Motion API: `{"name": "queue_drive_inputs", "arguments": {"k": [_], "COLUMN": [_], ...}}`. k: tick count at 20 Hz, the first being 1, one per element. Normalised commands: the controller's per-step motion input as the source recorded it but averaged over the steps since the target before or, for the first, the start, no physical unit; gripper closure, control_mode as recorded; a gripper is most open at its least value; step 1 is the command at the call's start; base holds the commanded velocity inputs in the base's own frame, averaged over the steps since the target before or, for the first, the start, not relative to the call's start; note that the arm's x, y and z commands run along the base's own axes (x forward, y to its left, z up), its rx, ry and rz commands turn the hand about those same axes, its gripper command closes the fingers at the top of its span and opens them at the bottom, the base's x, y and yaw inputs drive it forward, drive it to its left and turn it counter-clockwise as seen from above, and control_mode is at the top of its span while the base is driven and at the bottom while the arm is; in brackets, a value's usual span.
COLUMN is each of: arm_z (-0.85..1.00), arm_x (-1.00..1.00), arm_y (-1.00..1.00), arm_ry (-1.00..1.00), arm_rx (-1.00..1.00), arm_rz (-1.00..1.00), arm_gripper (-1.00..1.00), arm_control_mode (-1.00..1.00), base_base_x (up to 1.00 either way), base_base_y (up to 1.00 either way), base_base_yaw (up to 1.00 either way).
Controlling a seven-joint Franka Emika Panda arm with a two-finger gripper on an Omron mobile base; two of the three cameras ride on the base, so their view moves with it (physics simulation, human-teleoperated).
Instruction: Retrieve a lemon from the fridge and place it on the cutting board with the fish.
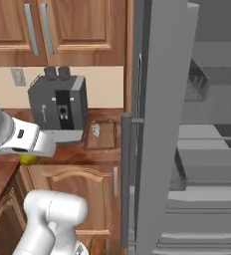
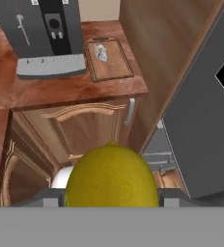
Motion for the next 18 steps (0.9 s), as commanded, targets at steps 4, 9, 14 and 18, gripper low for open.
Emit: {"name": "queue_drive_inputs", "arguments": {"k": [4,9,14,18], "arm_z": [0.00,0.00,0.00,0.00], "arm_x": [0.00,0.00,0.00,0.00], "arm_y": [0.00,0.00,0.00,0.00], "arm_ry": [0.00,0.00,0.00,0.00], "arm_rx": [0.00,0.00,0.00,0.00], "arm_rz": [0.00,0.00,0.00,0.00], "arm_gripper": [1.00,1.00,1.00,1.00], "arm_control_mode": [1.00,1.00,1.00,1.00], "base_base_x": [0.54,0.58,0.42,0.56], "base_base_y": [0.36,0.38,0.23,0.27], "base_base_yaw": [-0.29,-0.20,-0.12,-0.06]}}
